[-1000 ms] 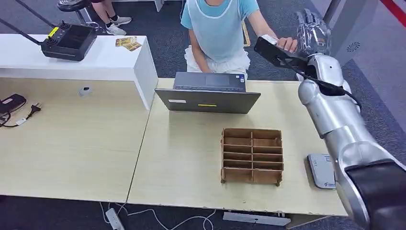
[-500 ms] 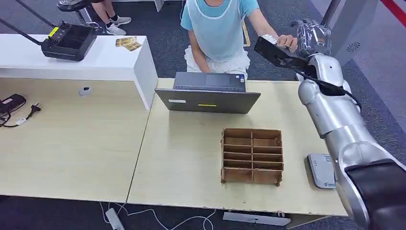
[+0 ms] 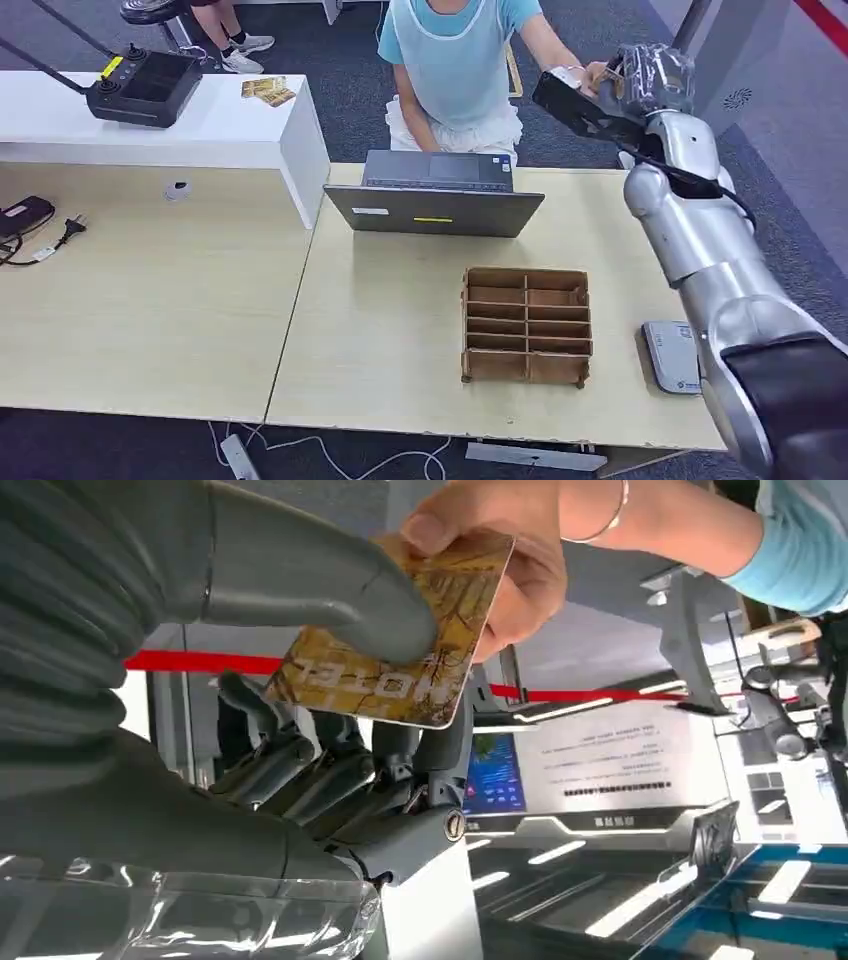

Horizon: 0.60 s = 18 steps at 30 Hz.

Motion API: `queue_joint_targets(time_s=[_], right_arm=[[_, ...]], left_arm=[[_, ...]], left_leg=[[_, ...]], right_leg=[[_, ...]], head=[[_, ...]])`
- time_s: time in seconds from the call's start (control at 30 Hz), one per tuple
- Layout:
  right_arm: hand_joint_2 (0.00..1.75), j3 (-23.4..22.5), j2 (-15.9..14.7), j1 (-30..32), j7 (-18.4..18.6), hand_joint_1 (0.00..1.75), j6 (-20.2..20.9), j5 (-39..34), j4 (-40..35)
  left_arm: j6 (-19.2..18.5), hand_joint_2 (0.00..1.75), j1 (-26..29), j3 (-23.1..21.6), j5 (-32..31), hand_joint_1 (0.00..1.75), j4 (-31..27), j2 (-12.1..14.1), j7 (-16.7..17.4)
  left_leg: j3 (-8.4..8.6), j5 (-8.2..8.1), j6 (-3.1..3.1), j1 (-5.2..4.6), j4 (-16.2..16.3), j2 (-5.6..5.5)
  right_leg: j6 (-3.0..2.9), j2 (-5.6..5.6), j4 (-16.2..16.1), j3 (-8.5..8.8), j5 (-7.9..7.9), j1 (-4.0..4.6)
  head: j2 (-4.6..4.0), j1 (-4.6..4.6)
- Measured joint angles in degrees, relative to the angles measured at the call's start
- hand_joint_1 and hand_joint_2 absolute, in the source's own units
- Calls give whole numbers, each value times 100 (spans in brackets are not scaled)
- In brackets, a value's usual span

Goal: Pass the card to the sensor for recognition and then transmit it.

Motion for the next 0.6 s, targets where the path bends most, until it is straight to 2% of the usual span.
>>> queue_joint_targets(time_s=[0.33, 0.6], right_arm=[[175, -179, -5, 150, -218, 175, -208, -411, -360], [175, -402, -7, 305, -365, 175, -155, -919, -656]], left_arm=[[-26, 175, 24, 2, -4, 0, 0, 11, -46], [-26, 175, 28, 2, 24, 0, 0, 13, -50]], left_leg=[[0, 0, 0, 0, 1, 0], [-1, 0, 0, 0, 1, 0]], right_leg=[[0, 0, 0, 0, 0, 0], [0, 0, 0, 0, 0, 0]], head=[[0, 0], [0, 0]])
